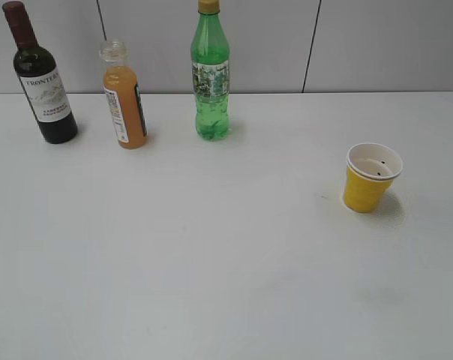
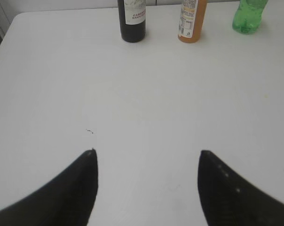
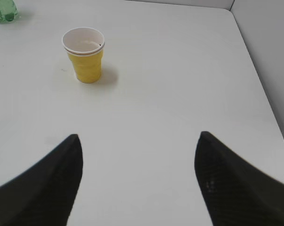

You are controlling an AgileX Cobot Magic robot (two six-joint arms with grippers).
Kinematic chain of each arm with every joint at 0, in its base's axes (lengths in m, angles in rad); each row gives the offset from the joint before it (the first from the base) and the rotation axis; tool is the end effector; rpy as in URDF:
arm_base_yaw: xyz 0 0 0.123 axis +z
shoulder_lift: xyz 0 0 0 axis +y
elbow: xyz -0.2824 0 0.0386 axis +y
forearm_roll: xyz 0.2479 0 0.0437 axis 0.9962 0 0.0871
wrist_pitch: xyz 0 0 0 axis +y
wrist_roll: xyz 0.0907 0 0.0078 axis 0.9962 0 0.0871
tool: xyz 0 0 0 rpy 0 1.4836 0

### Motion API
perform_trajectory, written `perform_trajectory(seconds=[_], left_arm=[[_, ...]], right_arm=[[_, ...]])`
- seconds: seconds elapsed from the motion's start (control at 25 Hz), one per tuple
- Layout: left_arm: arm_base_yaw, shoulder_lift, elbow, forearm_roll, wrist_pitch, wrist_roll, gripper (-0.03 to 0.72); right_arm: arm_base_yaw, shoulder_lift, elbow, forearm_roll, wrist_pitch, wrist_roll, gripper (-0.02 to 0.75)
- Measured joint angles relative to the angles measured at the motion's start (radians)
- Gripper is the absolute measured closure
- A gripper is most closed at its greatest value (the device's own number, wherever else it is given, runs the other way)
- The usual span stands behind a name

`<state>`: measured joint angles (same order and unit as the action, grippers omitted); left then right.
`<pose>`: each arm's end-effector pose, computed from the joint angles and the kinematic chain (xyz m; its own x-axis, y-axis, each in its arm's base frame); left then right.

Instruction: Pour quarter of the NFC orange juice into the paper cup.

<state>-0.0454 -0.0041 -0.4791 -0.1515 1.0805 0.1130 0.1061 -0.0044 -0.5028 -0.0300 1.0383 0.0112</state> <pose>-0.0050 -0.0119 0.2705 -0.4765 0.0625 -0.8769 0.1812 0.9830 -0.0283 -0.0047 -0.0029 0.2798 -0.4265 -0.0495 -0.9031 -0.0844 0.9963 -0.0147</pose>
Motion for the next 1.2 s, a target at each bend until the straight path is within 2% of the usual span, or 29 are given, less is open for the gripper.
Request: perform_trajectory(seconds=[0.88,1.2], left_arm=[[0.0,0.0,0.0,0.0,0.0,0.0,0.202],[0.0,0.0,0.0,0.0,0.0,0.0,0.202]], right_arm=[[0.0,0.0,-0.008,0.002,-0.012,0.0,0.148],[0.0,0.0,-0.021,0.036,-0.294,0.0,0.148]])
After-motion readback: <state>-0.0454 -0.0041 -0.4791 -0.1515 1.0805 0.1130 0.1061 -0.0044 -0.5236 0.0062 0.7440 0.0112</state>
